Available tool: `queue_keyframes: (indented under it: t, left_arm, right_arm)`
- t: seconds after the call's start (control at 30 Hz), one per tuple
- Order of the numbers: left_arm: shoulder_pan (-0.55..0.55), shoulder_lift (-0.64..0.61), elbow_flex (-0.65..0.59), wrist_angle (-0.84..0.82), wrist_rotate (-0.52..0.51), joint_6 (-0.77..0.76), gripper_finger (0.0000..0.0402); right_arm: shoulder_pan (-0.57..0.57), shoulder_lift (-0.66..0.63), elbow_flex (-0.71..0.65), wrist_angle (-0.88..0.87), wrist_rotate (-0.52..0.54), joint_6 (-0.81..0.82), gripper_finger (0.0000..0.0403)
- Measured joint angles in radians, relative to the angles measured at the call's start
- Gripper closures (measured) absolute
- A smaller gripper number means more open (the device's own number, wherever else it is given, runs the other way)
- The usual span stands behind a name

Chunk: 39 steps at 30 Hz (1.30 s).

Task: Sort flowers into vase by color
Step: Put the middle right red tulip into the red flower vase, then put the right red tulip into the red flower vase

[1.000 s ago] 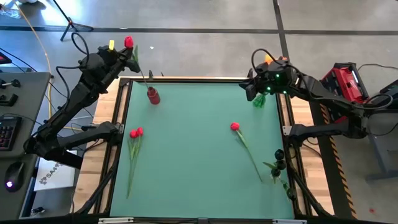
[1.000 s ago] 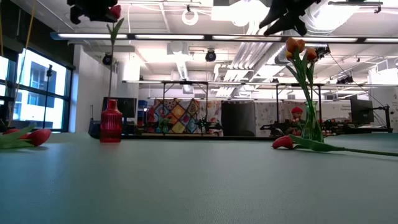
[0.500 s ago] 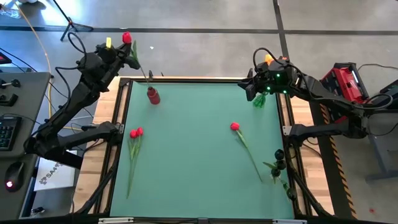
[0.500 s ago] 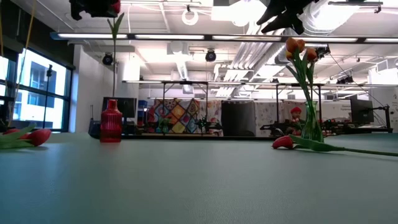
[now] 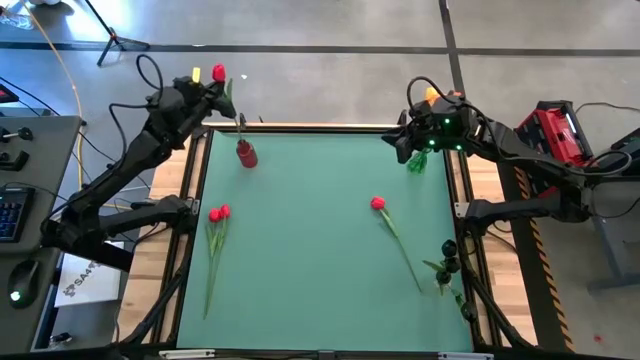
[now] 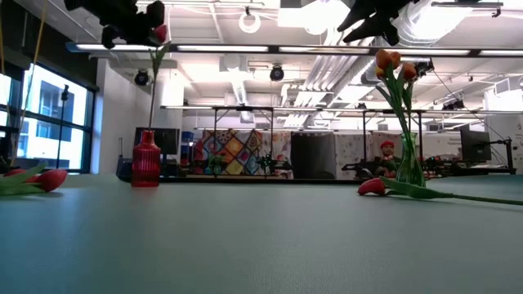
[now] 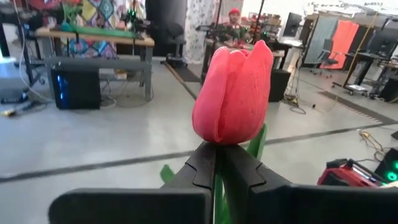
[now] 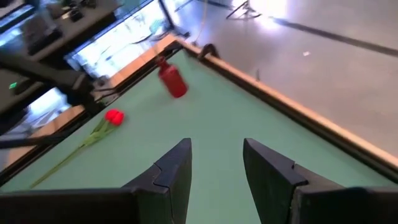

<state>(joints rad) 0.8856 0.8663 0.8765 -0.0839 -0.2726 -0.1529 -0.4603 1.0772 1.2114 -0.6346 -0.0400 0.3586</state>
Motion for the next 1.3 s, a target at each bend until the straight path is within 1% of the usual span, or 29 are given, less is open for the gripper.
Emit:
queue_keyframes:
  t: [0.13,0.2,0.37,0.53,0.7,0.9,1.03,1.17,1.23,1.3]
  left_arm:
    - [-0.001,0.0,-0.024,-0.03,0.001,-0.019,0.0376]
    - [-0.001,0.0,-0.032,-0.067,0.001,-0.028,0.0357]
    - [-0.001,0.0,-0.033,-0.159,0.005,-0.077,0.0309]
    - [-0.002,0.0,-0.033,-0.185,0.033,-0.138,0.0273]
    - [-0.002,-0.011,-0.033,-0.198,0.046,-0.193,0.0256]
    - [-0.002,-0.016,-0.033,-0.333,0.069,-0.207,0.0242]
    - [-0.002,-0.016,-0.033,-0.366,0.09,-0.22,0.0229]
    - [-0.002,-0.017,-0.033,-0.366,0.141,-0.22,0.0218]
    - [-0.002,-0.018,-0.033,-0.366,0.181,-0.216,0.0216]
    - [-0.003,-0.026,-0.033,-0.366,0.198,-0.215,0.0216]
  right_arm:
    - [0.002,0.049,0.0,0.0,-0.097,-0.001,0.0269]
    - [0.013,0.088,0.0,-0.011,-0.12,-0.001,0.0269]
    - [0.041,0.179,0.0,-0.01,-0.125,0.028,0.0269]
    - [0.061,0.269,0.0,-0.042,-0.117,0.028,0.0269]
    - [0.086,0.381,0.0,-0.155,-0.117,0.018,0.0269]
    - [0.098,0.486,0.0,-0.339,-0.117,0.053,0.0269]
    - [0.108,0.55,0.0,-0.435,-0.058,0.058,0.0269]
    - [0.121,0.576,-0.039,-0.431,-0.076,0.04,0.0269]
    - [0.127,0.576,-0.073,-0.407,-0.088,0.05,0.0269]
    - [0.134,0.576,-0.112,-0.4,-0.096,0.067,0.0269]
